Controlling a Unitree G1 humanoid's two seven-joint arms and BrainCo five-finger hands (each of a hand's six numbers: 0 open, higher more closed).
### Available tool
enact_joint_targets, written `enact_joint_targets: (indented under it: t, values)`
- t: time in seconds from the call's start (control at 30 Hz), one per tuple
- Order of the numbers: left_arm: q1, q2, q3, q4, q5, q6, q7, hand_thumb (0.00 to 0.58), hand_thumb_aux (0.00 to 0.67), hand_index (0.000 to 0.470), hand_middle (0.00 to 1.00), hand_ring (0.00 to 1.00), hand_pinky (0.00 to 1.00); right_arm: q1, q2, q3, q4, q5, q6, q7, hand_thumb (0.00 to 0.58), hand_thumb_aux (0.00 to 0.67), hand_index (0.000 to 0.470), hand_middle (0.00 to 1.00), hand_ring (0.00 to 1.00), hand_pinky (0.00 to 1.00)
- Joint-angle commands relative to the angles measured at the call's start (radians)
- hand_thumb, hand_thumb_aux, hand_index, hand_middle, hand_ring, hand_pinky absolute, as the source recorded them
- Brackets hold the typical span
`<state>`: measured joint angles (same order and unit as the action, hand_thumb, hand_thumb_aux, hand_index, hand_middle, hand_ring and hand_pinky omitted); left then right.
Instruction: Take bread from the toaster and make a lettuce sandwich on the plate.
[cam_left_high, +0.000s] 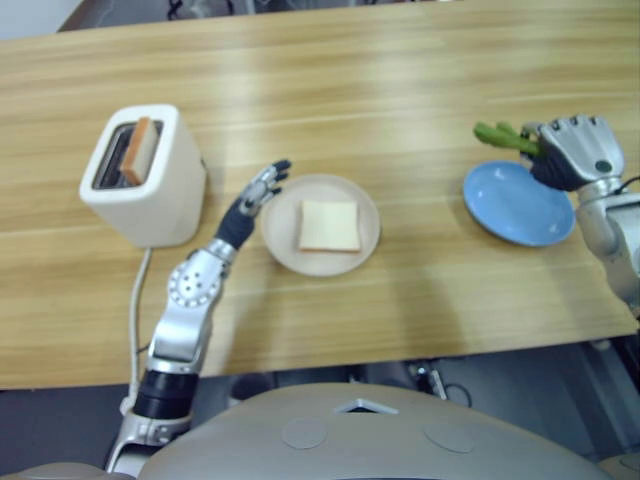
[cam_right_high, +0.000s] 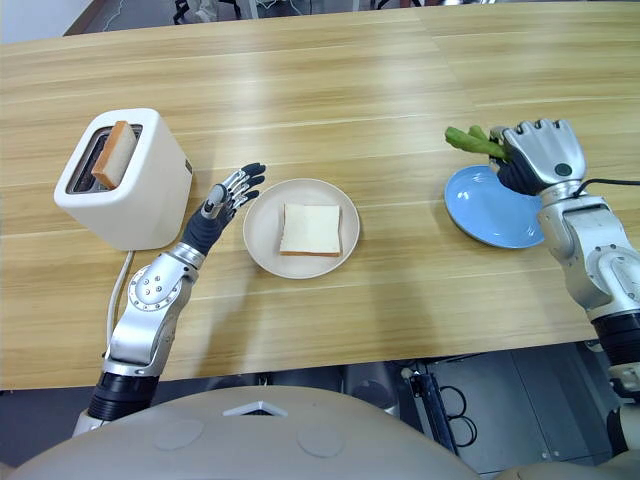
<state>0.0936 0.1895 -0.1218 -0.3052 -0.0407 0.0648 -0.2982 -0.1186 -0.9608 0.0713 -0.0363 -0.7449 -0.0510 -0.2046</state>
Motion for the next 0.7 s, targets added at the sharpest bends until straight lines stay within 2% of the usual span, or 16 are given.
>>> enact_joint_targets:
  t: [0.03,0.2,0.37,0.53,0.7]
  values:
    - [-0.001,0.007,0.007,0.025,0.008,0.001,0.006,0.0,0.0,0.0,0.0,0.0,0.0,-0.051,0.138,0.096,-0.079,-0.029,0.012,0.08,0.58,0.67,0.46,1.0,1.0,1.0]
    - [-0.015,0.008,0.001,0.034,0.004,0.003,-0.001,0.0,0.0,0.0,0.0,0.0,0.0,-0.133,0.371,0.267,0.022,-0.103,0.0,0.106,0.58,0.67,0.46,1.0,1.0,1.0]
    - [-0.02,0.013,0.007,0.042,0.003,0.001,-0.004,0.0,0.0,0.0,0.0,0.0,0.0,-0.207,0.548,0.393,0.226,-0.127,-0.04,0.092,0.58,0.67,0.46,1.0,1.0,1.0]
    - [-0.02,0.01,-0.004,0.05,0.007,-0.002,-0.004,0.0,0.0,0.0,0.0,0.0,0.0,-0.247,0.629,0.465,0.397,-0.138,-0.08,0.075,0.58,0.67,0.46,1.0,1.0,1.0]
    - [-0.02,0.012,0.0,0.056,0.006,-0.003,-0.004,0.0,0.0,0.0,0.0,0.0,0.0,-0.223,0.617,0.495,0.406,-0.153,-0.09,0.085,0.58,0.67,0.46,1.0,1.0,1.0]
